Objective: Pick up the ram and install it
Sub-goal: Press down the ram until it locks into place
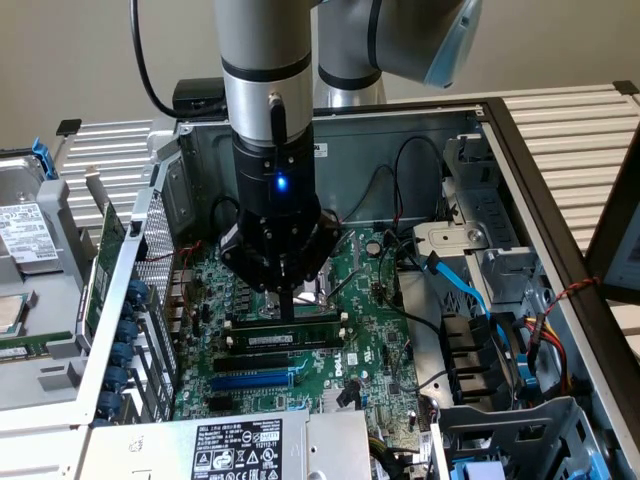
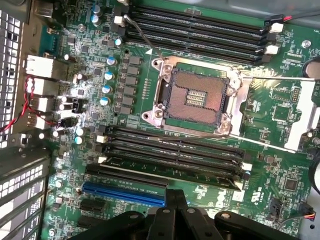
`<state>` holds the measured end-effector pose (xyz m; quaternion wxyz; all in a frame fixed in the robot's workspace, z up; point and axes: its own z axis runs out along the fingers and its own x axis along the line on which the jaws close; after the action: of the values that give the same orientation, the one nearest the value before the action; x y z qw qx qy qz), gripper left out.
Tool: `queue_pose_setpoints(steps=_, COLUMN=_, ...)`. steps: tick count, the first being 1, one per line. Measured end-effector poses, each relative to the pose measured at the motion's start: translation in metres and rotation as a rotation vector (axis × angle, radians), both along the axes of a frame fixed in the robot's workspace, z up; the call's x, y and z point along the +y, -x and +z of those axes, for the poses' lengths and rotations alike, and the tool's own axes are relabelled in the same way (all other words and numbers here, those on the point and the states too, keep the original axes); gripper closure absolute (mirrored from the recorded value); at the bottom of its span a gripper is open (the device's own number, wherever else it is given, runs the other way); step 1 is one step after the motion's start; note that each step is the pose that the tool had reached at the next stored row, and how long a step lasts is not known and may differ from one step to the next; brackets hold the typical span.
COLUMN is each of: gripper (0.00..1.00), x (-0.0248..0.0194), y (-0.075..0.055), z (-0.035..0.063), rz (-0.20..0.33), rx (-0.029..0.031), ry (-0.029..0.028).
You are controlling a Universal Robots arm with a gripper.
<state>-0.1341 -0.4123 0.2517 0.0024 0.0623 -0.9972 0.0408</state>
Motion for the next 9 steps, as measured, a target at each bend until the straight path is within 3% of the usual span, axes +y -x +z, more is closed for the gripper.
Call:
queue_pose_setpoints(steps=5, gripper=0.89, x=0.0000, y=0.0000, z=0.0000, rz=-0.052, rx=-0.0046, ry=-0.0088)
queue_pose_setpoints(steps=7, gripper=0.89, x=0.0000, y=0.0000, z=-0.0001, rz=-0.067, rx=-0.0076, ry=-0.0159)
queue_pose_setpoints(steps=9, gripper=0.89, x=0.0001, y=-0.0001, z=-0.0001, rz=-0.070, rx=-0.0081, ry=-0.0167)
